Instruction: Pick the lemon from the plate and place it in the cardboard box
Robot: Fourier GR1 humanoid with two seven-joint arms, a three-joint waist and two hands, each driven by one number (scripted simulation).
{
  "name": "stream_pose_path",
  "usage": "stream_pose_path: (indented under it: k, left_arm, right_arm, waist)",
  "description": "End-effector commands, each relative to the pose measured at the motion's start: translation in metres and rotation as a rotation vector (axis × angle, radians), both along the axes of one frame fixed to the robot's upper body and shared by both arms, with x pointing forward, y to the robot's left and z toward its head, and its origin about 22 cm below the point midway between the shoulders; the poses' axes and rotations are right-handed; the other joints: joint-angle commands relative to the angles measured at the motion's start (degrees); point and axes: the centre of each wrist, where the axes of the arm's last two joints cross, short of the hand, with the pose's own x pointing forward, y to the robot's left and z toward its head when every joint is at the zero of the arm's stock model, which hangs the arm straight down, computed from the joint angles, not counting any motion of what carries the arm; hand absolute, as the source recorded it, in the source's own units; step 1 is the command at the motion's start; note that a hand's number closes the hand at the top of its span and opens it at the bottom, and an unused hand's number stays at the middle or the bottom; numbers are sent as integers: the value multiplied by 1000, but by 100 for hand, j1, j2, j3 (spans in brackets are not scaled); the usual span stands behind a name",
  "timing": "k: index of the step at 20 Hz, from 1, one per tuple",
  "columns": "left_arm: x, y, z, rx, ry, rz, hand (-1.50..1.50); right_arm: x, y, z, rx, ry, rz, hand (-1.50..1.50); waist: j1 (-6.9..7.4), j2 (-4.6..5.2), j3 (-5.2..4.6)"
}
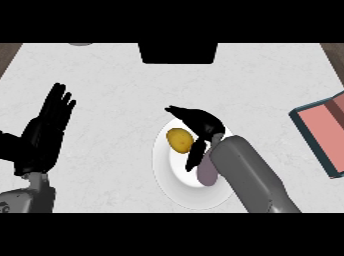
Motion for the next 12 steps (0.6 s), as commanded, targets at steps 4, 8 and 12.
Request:
stream_pose_path:
  k: [4,8,12]
  left_arm:
    - [-9,11,-5,5,1,5,0]
    - [-4,3,-2,-7,6,14,0]
    - [-14,-5,5,5,10,3,0]
  right_arm:
    - [1,-4,-2,13,-34,16,-150]
    - [-6,-3,-15,8,-59,39,150]
    - [-18,4,-31,-15,-159,94,150]
  waist:
    - [-19,-4,0]
    - [-18,-3,1]
    - [11,-4,2]
